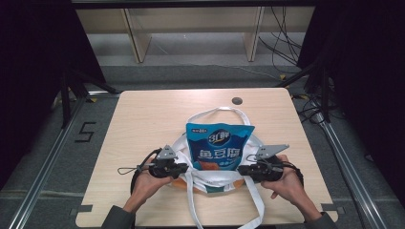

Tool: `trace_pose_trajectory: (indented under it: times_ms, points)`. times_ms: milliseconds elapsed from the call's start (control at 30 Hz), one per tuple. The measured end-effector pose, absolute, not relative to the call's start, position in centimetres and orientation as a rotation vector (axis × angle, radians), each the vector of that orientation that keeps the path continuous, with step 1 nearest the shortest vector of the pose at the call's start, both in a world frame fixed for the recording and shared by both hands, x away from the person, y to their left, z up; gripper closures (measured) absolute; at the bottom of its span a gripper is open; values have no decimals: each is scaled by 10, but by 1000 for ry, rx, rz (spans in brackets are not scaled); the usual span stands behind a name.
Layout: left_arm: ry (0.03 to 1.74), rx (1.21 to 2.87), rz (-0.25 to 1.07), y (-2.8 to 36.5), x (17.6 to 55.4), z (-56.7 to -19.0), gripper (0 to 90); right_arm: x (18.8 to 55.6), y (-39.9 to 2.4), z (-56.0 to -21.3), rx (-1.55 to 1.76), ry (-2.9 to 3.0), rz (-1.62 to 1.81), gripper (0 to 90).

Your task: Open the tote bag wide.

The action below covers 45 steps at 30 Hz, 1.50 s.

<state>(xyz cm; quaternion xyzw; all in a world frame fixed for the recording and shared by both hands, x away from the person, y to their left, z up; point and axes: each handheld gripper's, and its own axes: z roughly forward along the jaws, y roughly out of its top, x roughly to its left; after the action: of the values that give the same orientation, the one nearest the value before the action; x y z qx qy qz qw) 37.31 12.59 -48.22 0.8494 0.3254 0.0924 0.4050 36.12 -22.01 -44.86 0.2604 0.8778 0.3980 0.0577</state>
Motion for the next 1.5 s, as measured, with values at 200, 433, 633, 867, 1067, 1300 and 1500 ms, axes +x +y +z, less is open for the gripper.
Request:
trace_pose_trajectory:
  times_ms: [200,433,633,867,1067,1300,1500]
  points:
    - [791,2217,298,118,370,-501,860,355,-193,-489,766,2795,1007,876]
    - [802,2216,319,117,371,-503,865,356,-193,-494,789,2774,1023,875]
    - [806,2235,381,114,380,-503,870,362,-192,-495,808,2755,1039,873]
    - [826,2214,383,115,398,-504,872,377,-192,-495,809,2730,1031,872]
    - [846,2209,403,112,413,-505,872,390,-191,-497,831,2682,1042,870]
    - [843,2201,406,112,431,-505,874,407,-190,-499,863,2643,1046,868]
    - [852,2196,419,111,440,-506,874,415,-188,-498,874,2630,1014,867]
